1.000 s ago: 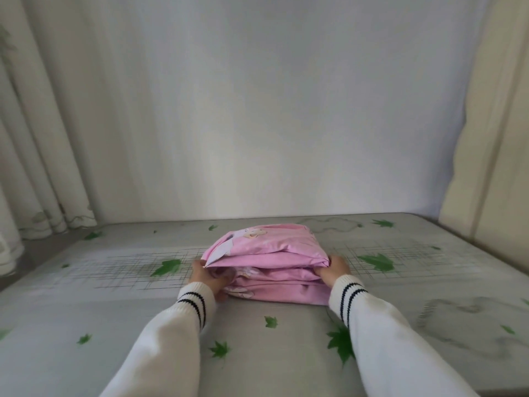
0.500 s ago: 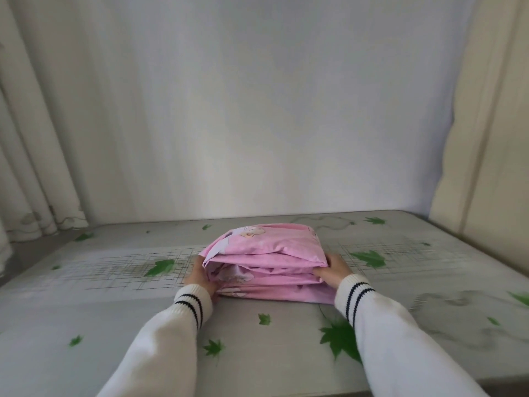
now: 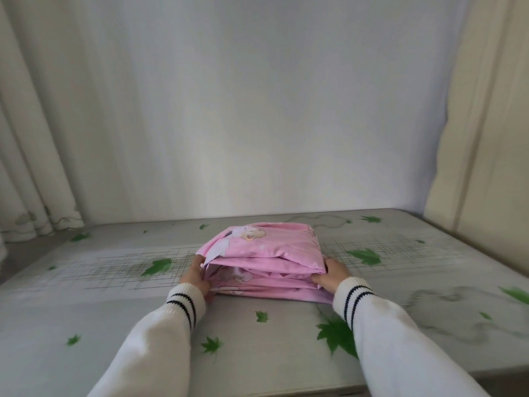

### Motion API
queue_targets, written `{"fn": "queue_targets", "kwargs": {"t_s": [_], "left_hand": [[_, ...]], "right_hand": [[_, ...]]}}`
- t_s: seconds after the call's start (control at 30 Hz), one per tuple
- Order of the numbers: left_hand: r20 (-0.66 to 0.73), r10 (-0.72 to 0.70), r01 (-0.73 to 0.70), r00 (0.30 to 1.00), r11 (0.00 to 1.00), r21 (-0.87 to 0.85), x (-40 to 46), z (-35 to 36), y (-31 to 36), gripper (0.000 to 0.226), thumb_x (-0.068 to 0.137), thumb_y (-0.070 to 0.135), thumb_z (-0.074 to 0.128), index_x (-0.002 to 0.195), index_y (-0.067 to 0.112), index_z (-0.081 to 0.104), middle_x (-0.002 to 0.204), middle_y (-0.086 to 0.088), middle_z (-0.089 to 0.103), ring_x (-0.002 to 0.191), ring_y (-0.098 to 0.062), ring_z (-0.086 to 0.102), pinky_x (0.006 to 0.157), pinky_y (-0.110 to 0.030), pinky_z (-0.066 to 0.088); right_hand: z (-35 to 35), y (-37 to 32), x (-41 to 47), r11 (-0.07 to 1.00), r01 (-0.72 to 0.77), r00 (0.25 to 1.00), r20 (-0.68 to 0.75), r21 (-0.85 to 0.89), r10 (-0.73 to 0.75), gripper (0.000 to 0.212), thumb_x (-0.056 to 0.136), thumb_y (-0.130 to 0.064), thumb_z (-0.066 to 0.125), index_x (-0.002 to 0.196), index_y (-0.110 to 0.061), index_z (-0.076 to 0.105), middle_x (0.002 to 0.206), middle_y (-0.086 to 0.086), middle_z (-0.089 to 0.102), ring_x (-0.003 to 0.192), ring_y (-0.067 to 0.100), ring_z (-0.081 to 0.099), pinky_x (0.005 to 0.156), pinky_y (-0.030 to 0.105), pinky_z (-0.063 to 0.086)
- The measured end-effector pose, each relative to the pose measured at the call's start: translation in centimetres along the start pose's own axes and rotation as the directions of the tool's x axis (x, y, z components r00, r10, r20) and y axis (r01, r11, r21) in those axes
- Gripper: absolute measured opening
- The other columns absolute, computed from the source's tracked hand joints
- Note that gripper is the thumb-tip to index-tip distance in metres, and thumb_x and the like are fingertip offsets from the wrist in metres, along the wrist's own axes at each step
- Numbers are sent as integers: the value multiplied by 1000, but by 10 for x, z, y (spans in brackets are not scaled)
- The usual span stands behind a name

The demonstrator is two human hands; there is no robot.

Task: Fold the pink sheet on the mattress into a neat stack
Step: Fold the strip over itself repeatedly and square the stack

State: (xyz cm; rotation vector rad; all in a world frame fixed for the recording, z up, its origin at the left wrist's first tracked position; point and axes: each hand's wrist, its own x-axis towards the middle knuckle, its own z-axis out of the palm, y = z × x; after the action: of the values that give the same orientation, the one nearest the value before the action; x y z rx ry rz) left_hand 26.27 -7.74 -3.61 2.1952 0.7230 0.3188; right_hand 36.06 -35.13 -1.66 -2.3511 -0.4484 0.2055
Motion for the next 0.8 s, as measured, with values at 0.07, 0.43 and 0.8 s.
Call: {"fn": "queue_targets", "kwargs": {"t_s": [0.07, 0.43, 0.8], "left_hand": [[-11, 23, -23, 1000, 999, 24, -2, 1, 0, 53, 85, -14, 39, 129, 15, 37, 89, -15, 56, 77, -28, 56, 68, -38, 51], [5, -104, 104, 995, 991, -83, -8, -16, -6, 47, 80, -14, 51, 107, 20, 32, 95, -19, 56, 80, -35, 61, 78, -52, 55], [37, -154, 157, 987, 980, -124, -11, -15, -4, 49, 87, 3, 56, 124, 21, 30, 80, -16, 51, 63, -26, 51, 51, -33, 45]], "right_hand": [[1, 1, 1, 1000, -9, 1000, -14, -26, 8, 22, 91, -14, 55, 109, -3, 60, 91, 6, 61, 63, 8, 52, 52, 14, 39], [23, -12, 21, 972, -26, 989, -148, -232, -9, 35, 92, -1, 45, 126, -4, 51, 133, 15, 45, 122, 29, 48, 106, 33, 34], [16, -14, 14, 968, -31, 997, -76, -251, 12, 17, 95, -14, 43, 87, -11, 57, 82, 4, 58, 76, 19, 51, 62, 19, 38]]}}
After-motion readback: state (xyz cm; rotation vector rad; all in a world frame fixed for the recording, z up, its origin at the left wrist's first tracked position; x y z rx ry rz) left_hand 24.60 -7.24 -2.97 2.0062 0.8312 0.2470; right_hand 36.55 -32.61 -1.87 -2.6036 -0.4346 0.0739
